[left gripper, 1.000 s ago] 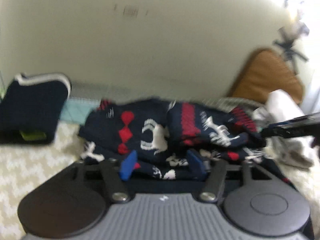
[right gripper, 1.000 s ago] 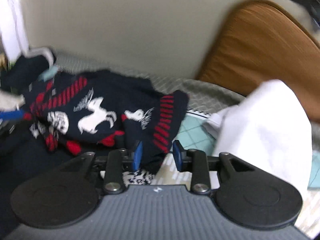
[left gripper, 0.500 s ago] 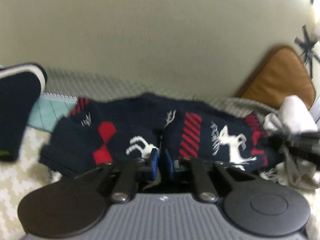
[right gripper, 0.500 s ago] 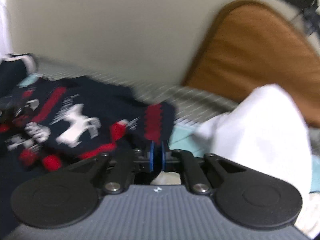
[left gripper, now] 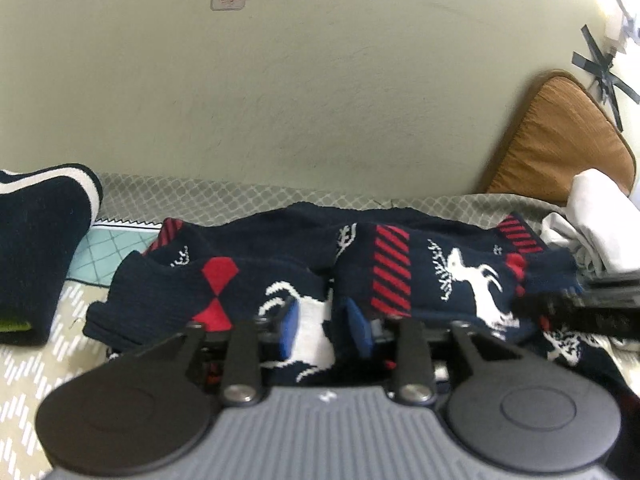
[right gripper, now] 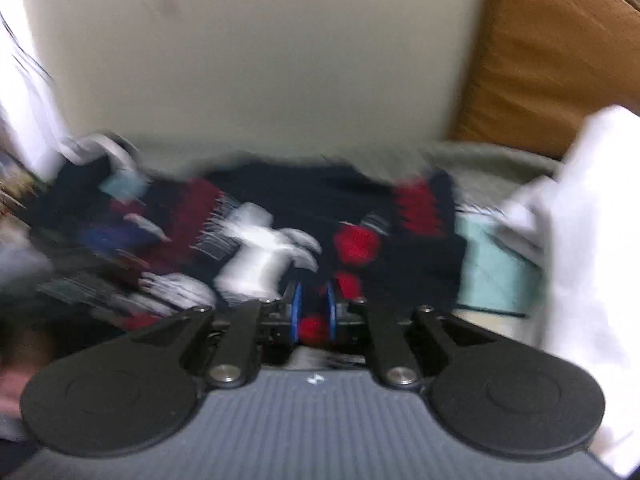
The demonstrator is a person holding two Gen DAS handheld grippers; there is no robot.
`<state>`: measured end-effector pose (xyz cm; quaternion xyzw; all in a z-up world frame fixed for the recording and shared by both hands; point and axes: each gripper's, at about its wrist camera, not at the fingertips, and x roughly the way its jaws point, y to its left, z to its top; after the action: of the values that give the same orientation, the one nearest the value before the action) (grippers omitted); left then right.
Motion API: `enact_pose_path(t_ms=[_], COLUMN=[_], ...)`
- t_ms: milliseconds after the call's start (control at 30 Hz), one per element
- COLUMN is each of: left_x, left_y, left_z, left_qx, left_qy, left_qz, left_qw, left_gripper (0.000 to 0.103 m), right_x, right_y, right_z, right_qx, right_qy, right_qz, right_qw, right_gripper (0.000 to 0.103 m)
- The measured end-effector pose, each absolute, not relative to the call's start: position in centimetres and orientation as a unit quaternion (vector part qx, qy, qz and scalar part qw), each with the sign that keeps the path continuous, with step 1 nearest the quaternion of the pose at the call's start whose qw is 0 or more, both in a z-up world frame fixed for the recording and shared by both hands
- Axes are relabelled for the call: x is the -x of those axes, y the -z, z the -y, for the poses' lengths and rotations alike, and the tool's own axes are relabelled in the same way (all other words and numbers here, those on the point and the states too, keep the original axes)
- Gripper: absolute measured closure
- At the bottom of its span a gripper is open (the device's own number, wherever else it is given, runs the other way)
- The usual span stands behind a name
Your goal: Fold small clothes
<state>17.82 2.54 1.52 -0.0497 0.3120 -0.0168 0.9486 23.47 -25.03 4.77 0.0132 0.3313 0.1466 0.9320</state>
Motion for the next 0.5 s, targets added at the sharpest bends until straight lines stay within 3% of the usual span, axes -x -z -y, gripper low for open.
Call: enact_pose_path(t_ms=[67,167,333,500], left_x=[-17.8,-17.8,-18.0,-14.7], left_y=[-1.5,-1.5,-1.8,-4.6], left_z=[-2.4,-2.4,-3.1,-5.7], left_qx=[0.043,0.043,0.060,0.091], left_qy=[0.016,0.019,0.032,0.048], left_qz=[-0.310,-0.310,-0.322,-0.315], left_qw=[0.949,0.950,0.944,0.944], left_gripper=[0.050,0.050,0.048,0.042], right_x=[-24.1,-23.2,-16.7,-8.8], right_y=[-4.5,-5.1,-7.6,-7.3], right_z=[26.8,27.8,28.6,30.4], right_qx=[-0.028,-0.062,-0.067,-0.076], right_qy=[-0.112,-0.090,-0.105,-0.105], right_qz=[-0.319,-0.327,-0.290,-0.283], right_qw=[0.941,0.939,0.949,0.950], right_gripper=[0.102,0.102,0.073,0.073])
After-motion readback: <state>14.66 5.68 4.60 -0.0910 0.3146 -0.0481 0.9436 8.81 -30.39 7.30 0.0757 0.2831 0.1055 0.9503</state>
